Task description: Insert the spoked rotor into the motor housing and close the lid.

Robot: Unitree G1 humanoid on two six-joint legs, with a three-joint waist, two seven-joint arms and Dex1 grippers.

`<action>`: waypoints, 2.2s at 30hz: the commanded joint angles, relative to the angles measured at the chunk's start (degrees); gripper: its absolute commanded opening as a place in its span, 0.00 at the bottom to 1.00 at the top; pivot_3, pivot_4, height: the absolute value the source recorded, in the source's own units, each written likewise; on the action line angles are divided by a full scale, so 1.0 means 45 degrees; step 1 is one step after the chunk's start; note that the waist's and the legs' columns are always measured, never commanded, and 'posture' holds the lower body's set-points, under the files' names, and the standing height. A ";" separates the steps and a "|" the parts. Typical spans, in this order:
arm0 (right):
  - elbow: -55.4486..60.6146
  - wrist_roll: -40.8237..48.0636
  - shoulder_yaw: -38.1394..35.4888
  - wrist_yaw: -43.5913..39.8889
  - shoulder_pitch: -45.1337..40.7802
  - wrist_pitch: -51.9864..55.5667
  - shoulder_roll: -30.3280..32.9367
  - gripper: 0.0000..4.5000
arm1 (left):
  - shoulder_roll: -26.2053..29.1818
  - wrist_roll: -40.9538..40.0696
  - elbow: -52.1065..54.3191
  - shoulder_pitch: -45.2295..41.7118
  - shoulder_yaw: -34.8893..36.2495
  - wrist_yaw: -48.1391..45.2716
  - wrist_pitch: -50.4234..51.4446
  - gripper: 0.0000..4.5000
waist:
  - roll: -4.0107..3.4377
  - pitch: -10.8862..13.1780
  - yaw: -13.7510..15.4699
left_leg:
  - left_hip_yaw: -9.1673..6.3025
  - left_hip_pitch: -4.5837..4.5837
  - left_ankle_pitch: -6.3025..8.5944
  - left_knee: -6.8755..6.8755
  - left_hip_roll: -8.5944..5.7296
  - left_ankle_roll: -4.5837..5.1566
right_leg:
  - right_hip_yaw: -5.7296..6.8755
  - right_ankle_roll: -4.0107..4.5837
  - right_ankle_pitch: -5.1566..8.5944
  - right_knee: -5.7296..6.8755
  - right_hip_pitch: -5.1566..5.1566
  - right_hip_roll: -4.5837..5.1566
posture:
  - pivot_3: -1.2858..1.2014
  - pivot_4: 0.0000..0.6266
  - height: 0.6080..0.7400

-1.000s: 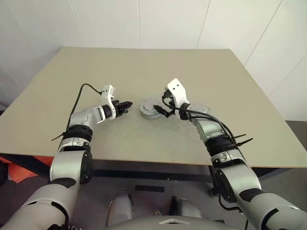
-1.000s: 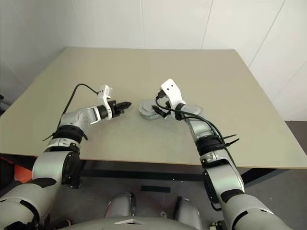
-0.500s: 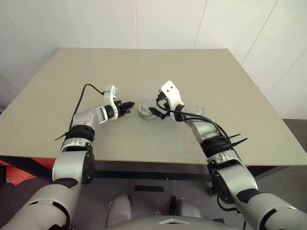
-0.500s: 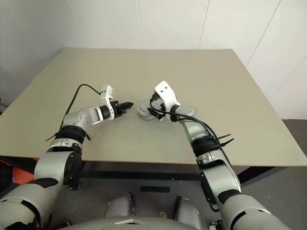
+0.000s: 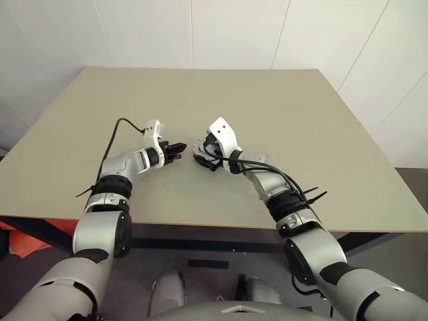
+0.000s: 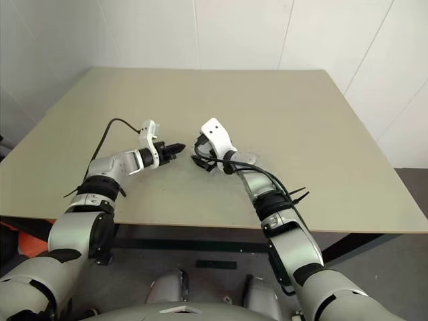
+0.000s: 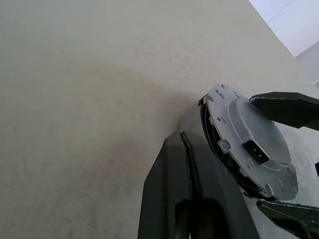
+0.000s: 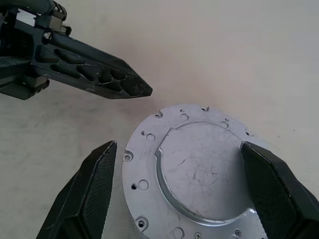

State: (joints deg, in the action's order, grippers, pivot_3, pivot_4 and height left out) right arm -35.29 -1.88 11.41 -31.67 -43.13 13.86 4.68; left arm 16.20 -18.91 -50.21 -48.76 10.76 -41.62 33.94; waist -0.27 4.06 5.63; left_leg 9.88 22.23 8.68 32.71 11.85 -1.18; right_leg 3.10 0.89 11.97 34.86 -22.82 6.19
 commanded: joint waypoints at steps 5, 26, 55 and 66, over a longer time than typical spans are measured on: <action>0.0114 0.0371 -0.0368 -0.0275 -0.0350 0.0137 0.0126 0.99 | -0.0090 -0.0156 0.1140 0.0229 -0.0074 -0.0121 0.0246 0.00 | 0.0000 0.0000 0.0006 | 0.0000 -0.0003 -0.0001 -0.0001 0.0000 -0.0001 | -0.0002 0.0000 0.0000 0.0000 0.0003 0.0001 | 0.52 0.00 1.00; 0.0765 0.1147 -0.0993 -0.0461 -0.0698 0.0994 -0.0163 0.99 | -0.0123 -0.0061 0.1019 0.0177 -0.0158 -0.0049 0.0332 0.00 | 0.0000 0.0000 -0.0006 | 0.0001 -0.0001 -0.0001 -0.0006 0.0000 -0.0001 | -0.0001 0.0000 0.0000 -0.0002 -0.0001 -0.0001 | 0.52 0.00 1.00; -0.1808 0.0493 -0.0830 0.0213 -0.0670 -0.0517 -0.0156 0.99 | -0.0081 -0.0075 0.0890 0.0179 -0.0215 0.0089 0.0325 0.00 | 0.0000 0.0000 -0.0013 | 0.0002 -0.0045 -0.0003 -0.0015 0.0000 -0.0006 | -0.0006 -0.0001 0.0000 -0.0001 0.0032 -0.0001 | 0.52 0.00 1.00; -0.1887 0.0533 -0.0921 0.0089 -0.0669 -0.0624 -0.0113 0.70 | -0.0046 -0.0076 0.0873 0.0179 -0.0200 0.0083 0.0319 0.00 | 0.0000 0.0000 -0.0010 | 0.0002 -0.0045 -0.0003 -0.0016 0.0000 -0.0006 | -0.0006 -0.0001 0.0000 -0.0002 0.0033 0.0000 | 0.52 0.00 1.00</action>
State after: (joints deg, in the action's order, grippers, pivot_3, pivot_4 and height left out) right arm -43.34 0.48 7.52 -31.24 -45.88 11.00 4.05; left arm 15.57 -18.93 -46.98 -46.89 9.52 -40.98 35.72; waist -0.27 4.06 5.58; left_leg 9.88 22.04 8.66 32.64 11.85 -1.21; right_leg 3.07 0.89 11.97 34.85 -22.67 6.19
